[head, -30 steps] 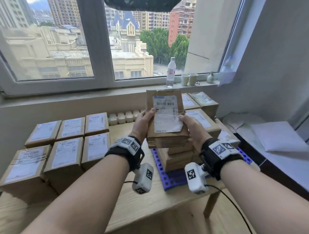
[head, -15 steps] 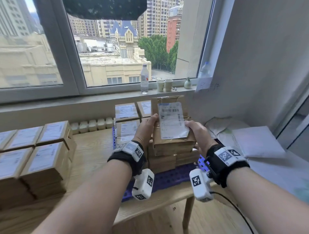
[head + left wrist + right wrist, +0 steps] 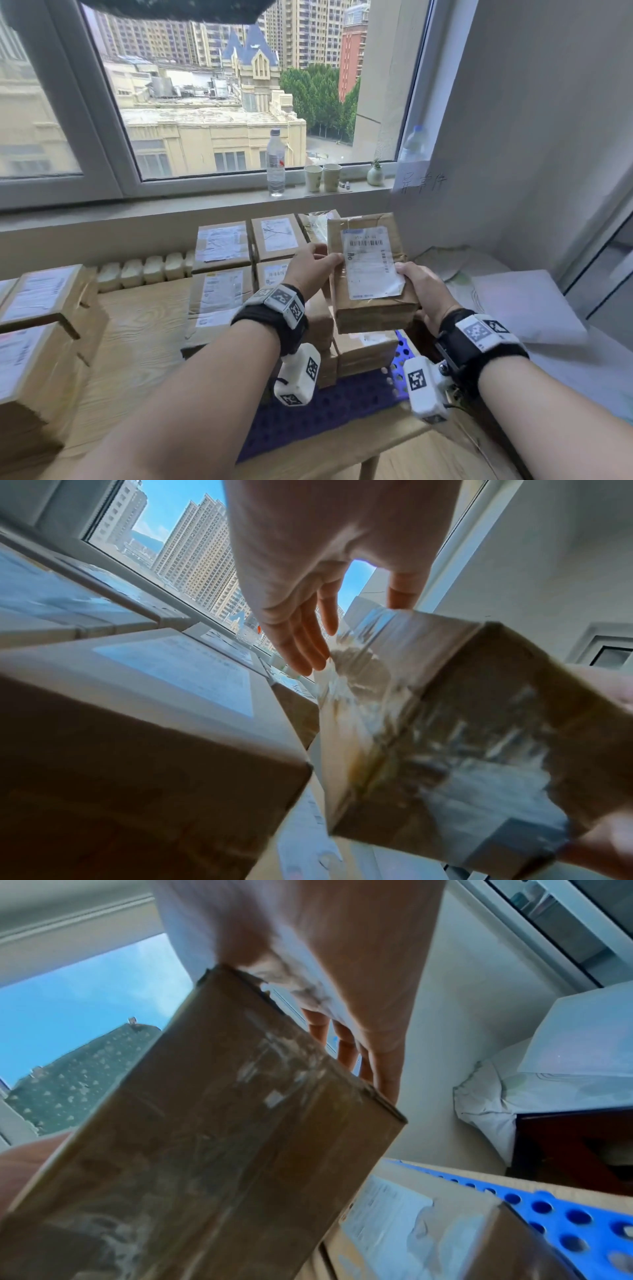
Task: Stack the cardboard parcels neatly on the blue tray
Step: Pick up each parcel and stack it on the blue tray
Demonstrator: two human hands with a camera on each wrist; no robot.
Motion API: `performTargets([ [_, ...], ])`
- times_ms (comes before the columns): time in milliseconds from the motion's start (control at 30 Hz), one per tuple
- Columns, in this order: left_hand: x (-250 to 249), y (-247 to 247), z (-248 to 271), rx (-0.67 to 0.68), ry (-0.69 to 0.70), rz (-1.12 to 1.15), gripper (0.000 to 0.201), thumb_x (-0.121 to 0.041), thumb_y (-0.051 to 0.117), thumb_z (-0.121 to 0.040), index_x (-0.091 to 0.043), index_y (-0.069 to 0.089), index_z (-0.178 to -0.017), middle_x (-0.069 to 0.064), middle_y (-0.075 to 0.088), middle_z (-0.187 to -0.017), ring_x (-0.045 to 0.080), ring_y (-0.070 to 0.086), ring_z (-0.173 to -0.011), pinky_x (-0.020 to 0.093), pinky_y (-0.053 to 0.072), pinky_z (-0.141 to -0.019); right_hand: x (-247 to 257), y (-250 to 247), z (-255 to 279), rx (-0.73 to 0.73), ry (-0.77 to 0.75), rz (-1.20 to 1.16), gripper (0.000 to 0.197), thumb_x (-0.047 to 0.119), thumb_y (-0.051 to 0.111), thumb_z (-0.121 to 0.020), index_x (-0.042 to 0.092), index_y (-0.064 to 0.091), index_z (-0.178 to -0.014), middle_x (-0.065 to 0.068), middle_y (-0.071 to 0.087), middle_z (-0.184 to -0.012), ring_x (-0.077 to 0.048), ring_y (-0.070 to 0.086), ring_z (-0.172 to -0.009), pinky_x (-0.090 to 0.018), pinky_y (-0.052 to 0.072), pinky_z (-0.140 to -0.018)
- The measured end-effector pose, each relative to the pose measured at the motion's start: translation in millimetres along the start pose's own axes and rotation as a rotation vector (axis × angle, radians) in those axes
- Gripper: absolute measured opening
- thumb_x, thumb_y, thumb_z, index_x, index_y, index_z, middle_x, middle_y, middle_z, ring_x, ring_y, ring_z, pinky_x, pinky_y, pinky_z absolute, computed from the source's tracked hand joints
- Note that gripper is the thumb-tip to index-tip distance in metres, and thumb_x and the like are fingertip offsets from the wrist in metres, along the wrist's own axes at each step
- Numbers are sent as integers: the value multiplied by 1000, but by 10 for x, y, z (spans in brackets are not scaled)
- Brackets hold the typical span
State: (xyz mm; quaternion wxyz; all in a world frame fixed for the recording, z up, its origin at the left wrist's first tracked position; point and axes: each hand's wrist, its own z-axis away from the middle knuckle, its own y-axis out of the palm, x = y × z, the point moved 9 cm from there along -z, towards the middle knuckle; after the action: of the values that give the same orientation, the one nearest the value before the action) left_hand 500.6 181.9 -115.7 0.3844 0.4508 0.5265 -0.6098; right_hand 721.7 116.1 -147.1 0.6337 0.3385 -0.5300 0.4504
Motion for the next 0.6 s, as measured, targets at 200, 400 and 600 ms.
performTargets([
  [200, 130, -28, -297, -5, -7, -148, 54, -29, 74, -82, -15, 52, -129, 0, 64, -116, 15, 61, -104, 26, 48, -84, -143, 56, -394, 29, 59, 86, 38, 35, 64, -86, 8, 61, -112, -13, 71, -104, -26, 67, -85, -35, 53, -70],
  [400, 378, -30, -339, 2, -81, -281, 64, -29, 81, -74, -16, 55, -131, 0, 61, -125, 16, 58, -110, 33, 51, -95, -411, 233, -571, 102, 152, 148, 33, 38, 68, -75, 13, 67, -96, -10, 72, -103, -27, 68, -94, -41, 52, -86],
  [600, 412, 32, -340, -19, -59, -470, 68, -22, 78, -76, -25, 51, -139, 0, 55, -136, 18, 52, -123, 35, 47, -100, -738, 289, -777, 151, 264, 160, 69, 48, 67, -63, 9, 62, -120, -12, 71, -111, -27, 69, -92, -32, 50, -67],
])
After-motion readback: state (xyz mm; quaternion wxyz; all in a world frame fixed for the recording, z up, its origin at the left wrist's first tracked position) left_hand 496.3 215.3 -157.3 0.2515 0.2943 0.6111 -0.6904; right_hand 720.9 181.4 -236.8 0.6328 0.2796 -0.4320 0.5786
